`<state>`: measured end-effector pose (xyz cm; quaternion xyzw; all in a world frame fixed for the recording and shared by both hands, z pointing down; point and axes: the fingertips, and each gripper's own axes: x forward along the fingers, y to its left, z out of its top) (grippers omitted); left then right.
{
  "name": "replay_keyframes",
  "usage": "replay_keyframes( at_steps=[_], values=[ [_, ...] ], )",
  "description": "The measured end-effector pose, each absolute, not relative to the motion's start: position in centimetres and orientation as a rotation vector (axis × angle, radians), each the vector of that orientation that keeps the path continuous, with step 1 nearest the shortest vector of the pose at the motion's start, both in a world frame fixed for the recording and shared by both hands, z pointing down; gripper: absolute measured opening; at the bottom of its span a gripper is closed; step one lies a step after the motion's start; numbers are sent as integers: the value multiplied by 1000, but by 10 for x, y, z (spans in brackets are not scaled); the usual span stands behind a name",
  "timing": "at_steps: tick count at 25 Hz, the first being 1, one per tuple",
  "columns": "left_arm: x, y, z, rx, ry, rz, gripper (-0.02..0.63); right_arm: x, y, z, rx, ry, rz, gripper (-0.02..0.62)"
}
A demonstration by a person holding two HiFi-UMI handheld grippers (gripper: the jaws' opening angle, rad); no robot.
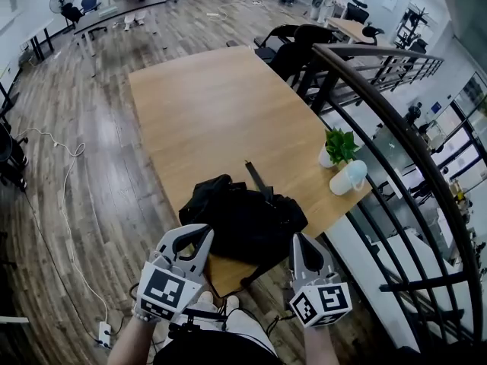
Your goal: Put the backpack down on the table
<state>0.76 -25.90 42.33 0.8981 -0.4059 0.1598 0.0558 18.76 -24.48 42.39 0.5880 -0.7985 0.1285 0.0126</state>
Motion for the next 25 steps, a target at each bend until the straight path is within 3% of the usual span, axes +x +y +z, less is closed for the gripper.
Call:
replay_keyframes(
  at_steps=[18,25],
  values=[
    [-6,-225,431,2729,-1242,550,6,182,-201,443,1854,-2437,507,8],
    [-5,-221,432,2722,-1233,546,6,164,-196,438,1766,-2436,388,8]
  ],
)
